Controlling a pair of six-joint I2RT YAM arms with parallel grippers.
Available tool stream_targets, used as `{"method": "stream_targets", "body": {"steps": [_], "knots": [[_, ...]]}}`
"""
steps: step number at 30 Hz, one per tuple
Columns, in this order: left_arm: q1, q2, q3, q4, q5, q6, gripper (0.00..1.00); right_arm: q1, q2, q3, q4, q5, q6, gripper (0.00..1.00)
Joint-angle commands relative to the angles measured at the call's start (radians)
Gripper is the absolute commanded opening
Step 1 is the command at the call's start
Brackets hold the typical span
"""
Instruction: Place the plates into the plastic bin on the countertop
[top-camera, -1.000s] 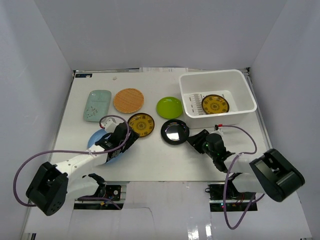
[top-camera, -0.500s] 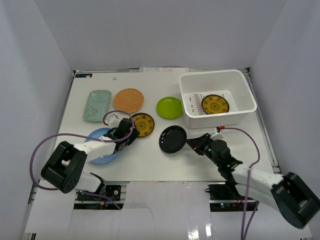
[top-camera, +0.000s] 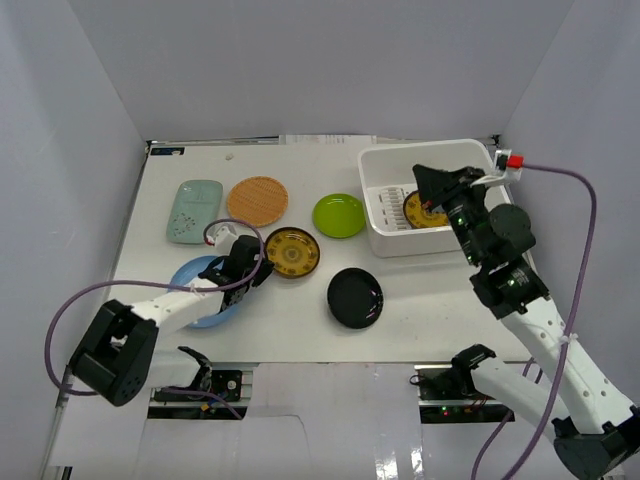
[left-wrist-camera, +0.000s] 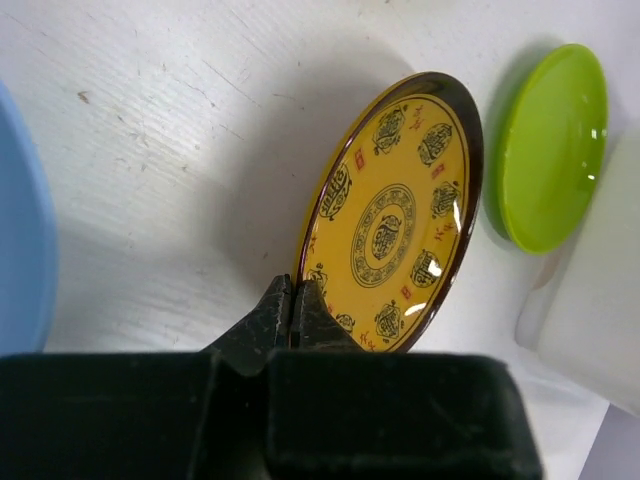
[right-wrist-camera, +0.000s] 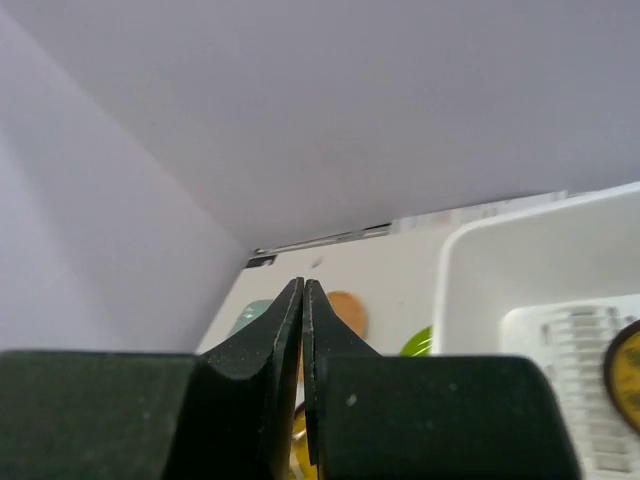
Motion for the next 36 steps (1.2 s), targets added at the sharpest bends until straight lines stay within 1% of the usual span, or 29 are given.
{"method": "stream_targets", "body": {"steps": [1, 2, 4, 5, 7, 8, 9, 10, 11, 12, 13, 14, 15, 16, 17, 18, 19, 20, 21, 23, 24, 26, 27, 29, 31, 34, 35, 36], "knots": [[-0.001, -0.140, -0.010, -0.066, -0.022, 0.060, 0.00, -0.165, 0.123, 0.113, -0.169, -0.143, -0.121, 0.08], [-0.003, -0.182, -0.004, -0.081, -0.029, 0.071, 0.00, -0.179, 0.129, 0.115, -0.217, -0.262, -0.109, 0.08], [-0.003, -0.216, 0.002, -0.095, -0.028, 0.090, 0.00, -0.161, 0.116, 0.067, -0.263, -0.350, -0.106, 0.14], [-0.003, -0.229, 0.006, -0.098, -0.022, 0.101, 0.00, -0.152, 0.070, -0.041, -0.260, -0.424, -0.098, 0.23], [-0.003, -0.268, 0.016, -0.109, -0.004, 0.126, 0.00, -0.141, 0.013, -0.167, -0.251, -0.507, -0.046, 0.29], [-0.003, -0.283, 0.028, -0.117, 0.019, 0.144, 0.00, -0.138, -0.052, -0.286, -0.260, -0.556, -0.031, 0.38], [-0.003, -0.320, 0.034, -0.123, 0.030, 0.156, 0.00, -0.132, -0.085, -0.339, -0.275, -0.564, -0.002, 0.44], [-0.003, -0.343, 0.042, -0.125, 0.049, 0.166, 0.00, -0.127, -0.146, -0.391, -0.300, -0.570, 0.009, 0.55], [-0.004, -0.367, 0.048, -0.126, 0.059, 0.167, 0.00, -0.123, -0.171, -0.480, -0.315, -0.561, 0.026, 0.60], [-0.003, -0.412, 0.055, -0.123, 0.069, 0.169, 0.00, -0.123, -0.212, -0.520, -0.324, -0.552, 0.040, 0.67], [-0.004, -0.432, 0.083, -0.122, 0.085, 0.178, 0.00, -0.123, -0.226, -0.560, -0.305, -0.547, 0.055, 0.71], [-0.007, -0.446, 0.101, -0.120, 0.093, 0.183, 0.00, -0.121, -0.233, -0.639, -0.274, -0.549, 0.095, 0.74], [-0.009, -0.455, 0.124, -0.118, 0.104, 0.190, 0.00, -0.121, -0.213, -0.677, -0.230, -0.553, 0.116, 0.78], [-0.009, -0.453, 0.149, -0.120, 0.115, 0.199, 0.00, -0.121, -0.184, -0.710, -0.184, -0.567, 0.132, 0.79], [-0.012, -0.449, 0.199, -0.120, 0.145, 0.213, 0.00, -0.118, -0.149, -0.738, -0.065, -0.575, 0.149, 0.79], [-0.015, -0.443, 0.224, -0.121, 0.159, 0.218, 0.00, -0.118, -0.069, -0.773, -0.015, -0.579, 0.171, 0.79], [-0.020, -0.435, 0.244, -0.120, 0.171, 0.224, 0.00, -0.116, -0.029, -0.784, 0.031, -0.584, 0.182, 0.78], [-0.024, -0.434, 0.276, -0.120, 0.185, 0.233, 0.00, -0.115, 0.003, -0.797, 0.142, -0.586, 0.195, 0.77], [-0.033, -0.433, 0.286, -0.121, 0.185, 0.236, 0.00, -0.113, 0.060, -0.812, 0.190, -0.587, 0.210, 0.75], [-0.039, -0.435, 0.302, -0.123, 0.187, 0.239, 0.00, -0.106, 0.114, -0.798, 0.234, -0.552, 0.219, 0.70], [-0.044, -0.435, 0.306, -0.123, 0.191, 0.235, 0.00, -0.103, 0.170, -0.791, 0.249, -0.537, 0.222, 0.66], [-0.050, -0.415, 0.319, -0.121, 0.204, 0.235, 0.00, -0.097, 0.230, -0.789, 0.310, -0.552, 0.239, 0.61], [-0.055, -0.404, 0.339, -0.121, 0.216, 0.236, 0.00, -0.089, 0.293, -0.784, 0.332, -0.547, 0.241, 0.57], [-0.062, -0.375, 0.361, -0.118, 0.228, 0.236, 0.00, -0.081, 0.347, -0.781, 0.350, -0.530, 0.245, 0.56], [-0.082, -0.360, 0.396, -0.115, 0.225, 0.249, 0.00, -0.080, 0.405, -0.807, 0.416, -0.526, 0.259, 0.45], [-0.101, -0.326, 0.448, -0.106, 0.227, 0.264, 0.00, -0.080, 0.426, -0.830, 0.461, -0.521, 0.277, 0.11], [-0.104, -0.312, 0.468, -0.103, 0.231, 0.270, 0.00, -0.081, 0.413, -0.835, 0.465, -0.527, 0.279, 0.08], [-0.113, -0.276, 0.515, -0.100, 0.245, 0.287, 0.00, -0.078, 0.349, -0.835, 0.438, -0.547, 0.279, 0.08]]}}
